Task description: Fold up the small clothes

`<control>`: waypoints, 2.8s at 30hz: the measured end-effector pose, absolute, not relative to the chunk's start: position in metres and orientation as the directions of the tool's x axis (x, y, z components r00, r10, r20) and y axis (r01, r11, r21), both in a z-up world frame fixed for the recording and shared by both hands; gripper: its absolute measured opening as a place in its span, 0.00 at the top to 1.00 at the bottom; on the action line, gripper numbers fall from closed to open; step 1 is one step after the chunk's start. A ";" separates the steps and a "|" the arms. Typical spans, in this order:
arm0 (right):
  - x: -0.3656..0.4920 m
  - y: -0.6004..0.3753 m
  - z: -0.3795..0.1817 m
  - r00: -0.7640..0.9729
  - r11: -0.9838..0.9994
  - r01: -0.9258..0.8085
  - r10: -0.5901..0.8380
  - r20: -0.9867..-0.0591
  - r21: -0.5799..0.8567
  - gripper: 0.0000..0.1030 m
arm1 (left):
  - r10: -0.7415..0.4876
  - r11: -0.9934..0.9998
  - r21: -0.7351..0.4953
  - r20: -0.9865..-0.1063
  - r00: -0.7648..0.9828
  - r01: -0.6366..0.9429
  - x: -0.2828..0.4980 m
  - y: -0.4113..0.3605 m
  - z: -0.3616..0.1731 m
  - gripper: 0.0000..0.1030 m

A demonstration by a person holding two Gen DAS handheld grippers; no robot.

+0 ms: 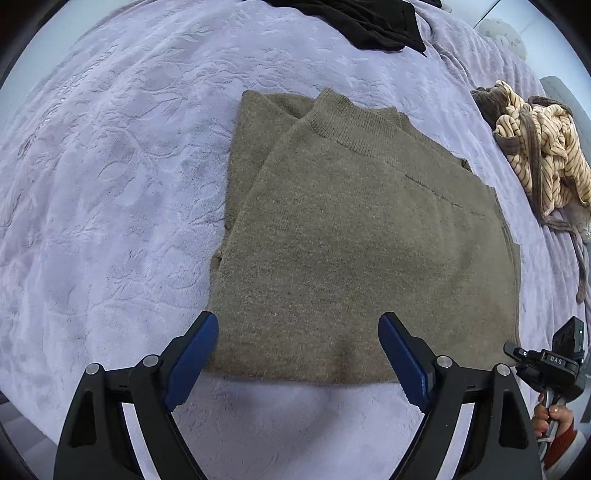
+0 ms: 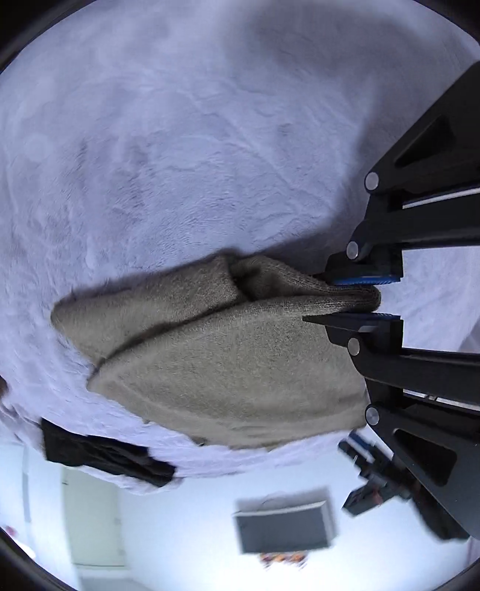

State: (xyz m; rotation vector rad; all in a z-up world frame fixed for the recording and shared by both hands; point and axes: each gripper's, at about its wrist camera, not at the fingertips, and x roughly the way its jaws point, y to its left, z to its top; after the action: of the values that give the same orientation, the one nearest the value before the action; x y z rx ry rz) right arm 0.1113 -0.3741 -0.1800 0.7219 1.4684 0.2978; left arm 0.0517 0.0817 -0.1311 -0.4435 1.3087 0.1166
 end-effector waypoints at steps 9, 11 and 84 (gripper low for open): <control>0.119 -0.353 -0.166 0.024 0.811 0.118 0.575 -0.818 0.574 0.55 | -0.184 0.910 -0.279 -0.935 0.304 -0.306 0.035 0.094 -0.127 0.14; 0.116 -0.337 -0.154 -0.003 0.780 0.054 0.625 -0.781 0.624 0.56 | -0.209 0.911 -0.297 -0.931 0.300 -0.286 0.035 0.099 -0.132 0.14; 0.099 -0.298 -0.158 0.339 0.773 0.345 0.426 -0.838 0.533 0.92 | -0.166 0.965 -0.212 -0.949 0.269 -0.152 0.041 0.070 -0.190 0.03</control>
State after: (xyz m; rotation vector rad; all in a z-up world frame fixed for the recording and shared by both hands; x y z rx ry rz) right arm 0.0995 -0.2980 -0.1575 0.7356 1.2565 0.0595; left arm 0.0405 0.0703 -0.1903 -0.2839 1.3033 -0.0093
